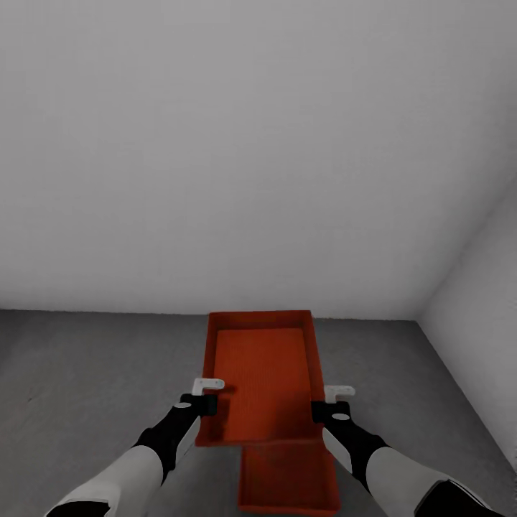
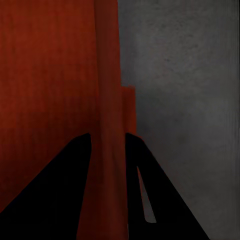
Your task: Move the two storage containers from the living room to the garage. In the garage, place one container on the floor and stack the other container on top of it (either order is fine).
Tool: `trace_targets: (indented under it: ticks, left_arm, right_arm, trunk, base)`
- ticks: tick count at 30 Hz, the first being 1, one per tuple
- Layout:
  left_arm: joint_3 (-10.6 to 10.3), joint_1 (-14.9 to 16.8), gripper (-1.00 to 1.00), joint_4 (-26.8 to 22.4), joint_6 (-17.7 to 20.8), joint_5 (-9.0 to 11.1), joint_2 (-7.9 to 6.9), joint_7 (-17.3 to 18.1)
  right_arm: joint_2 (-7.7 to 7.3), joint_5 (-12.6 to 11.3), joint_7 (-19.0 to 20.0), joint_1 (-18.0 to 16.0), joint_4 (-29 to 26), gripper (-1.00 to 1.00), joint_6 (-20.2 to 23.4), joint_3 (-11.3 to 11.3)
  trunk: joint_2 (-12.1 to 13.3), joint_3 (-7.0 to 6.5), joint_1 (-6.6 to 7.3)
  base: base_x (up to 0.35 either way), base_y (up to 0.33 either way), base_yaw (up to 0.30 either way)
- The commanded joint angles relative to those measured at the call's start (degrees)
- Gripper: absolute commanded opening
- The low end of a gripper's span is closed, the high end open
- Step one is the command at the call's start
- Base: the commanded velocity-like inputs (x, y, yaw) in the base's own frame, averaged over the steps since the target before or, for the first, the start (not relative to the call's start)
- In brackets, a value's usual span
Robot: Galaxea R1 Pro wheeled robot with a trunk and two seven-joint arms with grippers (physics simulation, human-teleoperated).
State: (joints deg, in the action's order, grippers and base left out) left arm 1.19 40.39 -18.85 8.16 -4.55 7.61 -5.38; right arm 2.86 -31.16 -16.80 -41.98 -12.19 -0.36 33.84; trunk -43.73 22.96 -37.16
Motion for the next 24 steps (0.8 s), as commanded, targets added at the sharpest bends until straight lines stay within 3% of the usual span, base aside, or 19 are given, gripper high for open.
trace_targets:
  ticks: [1,6,12,24]
  left_arm:
    - [-1.6,0.0,-1.00,0.6,0.3,0.2,0.20,-0.4]
    - [-1.6,0.0,-1.00,0.6,0.2,0.3,0.20,-0.4]
    - [-1.6,0.0,-1.00,0.6,0.1,0.2,0.21,-0.3]
    - [-1.6,0.0,-1.00,0.6,0.5,0.3,0.30,-0.7]
  right_arm:
    - [0.04,0.6,-0.8,-0.1,0.0,-1.00,-0.2,-0.2]
    - [0.04,0.6,-0.8,-0.1,0.0,-1.00,-0.2,-0.2]
    - [0.04,0.6,-0.8,-0.1,0.0,-1.00,-0.2,-0.2]
    - [0.04,0.6,-0.8,-0.1,0.0,-1.00,-0.2,-0.2]
  trunk:
    - [0.0,0.05,-0.04]
    - [0.0,0.05,-0.04]
    - [0.0,0.05,-0.04]
    - [0.0,0.05,-0.04]
  base:
    - [0.309,0.000,-0.288]
    - [0.224,0.000,-0.288]
    - [0.038,0.000,-0.287]
    - [-0.032,-0.009,-0.028]
